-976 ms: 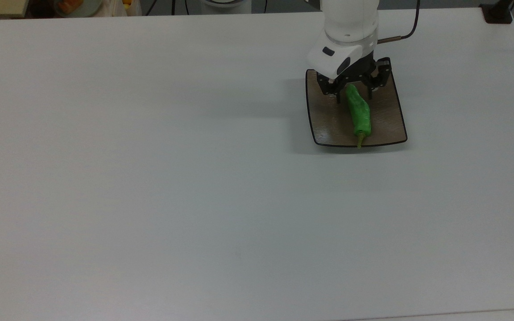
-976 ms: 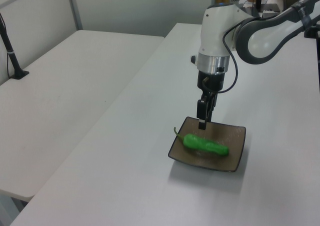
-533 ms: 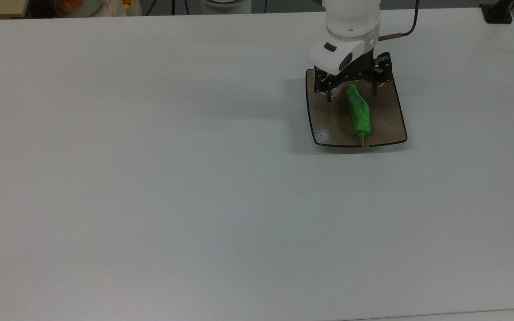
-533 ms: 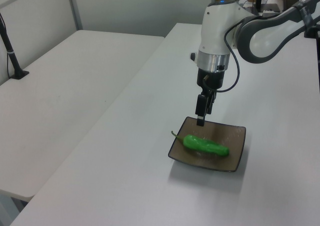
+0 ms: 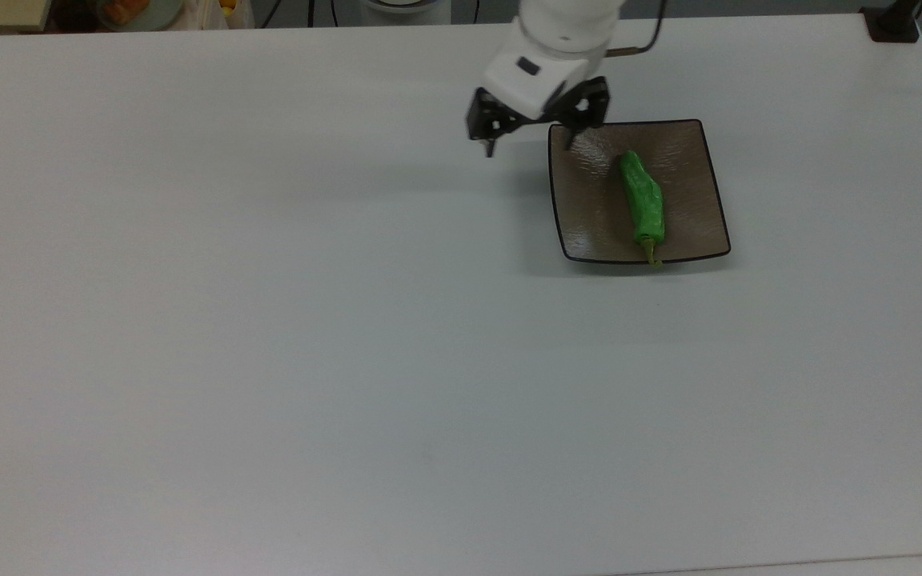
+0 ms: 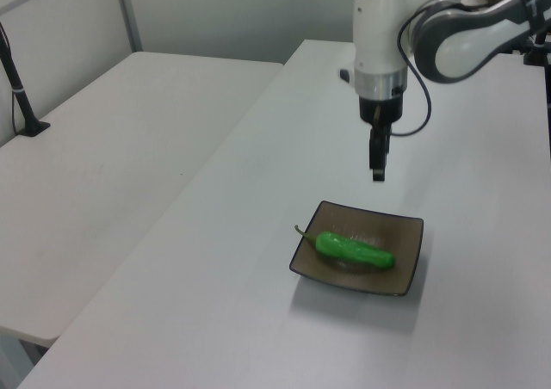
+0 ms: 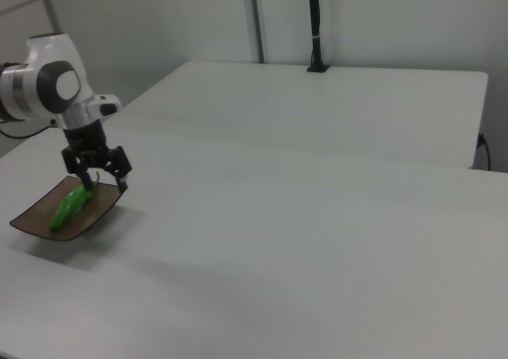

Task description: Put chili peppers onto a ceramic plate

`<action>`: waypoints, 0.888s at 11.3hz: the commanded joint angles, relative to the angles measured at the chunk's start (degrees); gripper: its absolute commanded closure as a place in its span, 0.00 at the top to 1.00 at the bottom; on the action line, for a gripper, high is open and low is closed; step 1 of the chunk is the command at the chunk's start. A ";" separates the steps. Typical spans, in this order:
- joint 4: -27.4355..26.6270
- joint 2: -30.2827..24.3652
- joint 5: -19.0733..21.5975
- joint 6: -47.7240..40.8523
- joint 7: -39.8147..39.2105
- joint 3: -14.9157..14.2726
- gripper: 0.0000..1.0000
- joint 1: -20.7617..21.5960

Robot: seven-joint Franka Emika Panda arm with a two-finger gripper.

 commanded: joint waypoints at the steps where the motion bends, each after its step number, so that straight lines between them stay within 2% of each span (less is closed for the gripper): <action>1: -2.19 -5.37 -1.79 -4.26 -5.92 -6.82 1.00 0.01; 3: -2.98 -8.45 -1.79 -5.94 -7.79 -9.82 1.00 -1.21; 5: -3.25 -11.18 -1.26 -5.95 -7.79 -11.06 1.00 -2.97; 8: -4.39 -13.11 -0.65 -5.24 -7.79 -12.91 1.00 -2.98; 10: -5.35 -14.96 1.54 -4.98 -8.14 -15.54 1.00 -2.45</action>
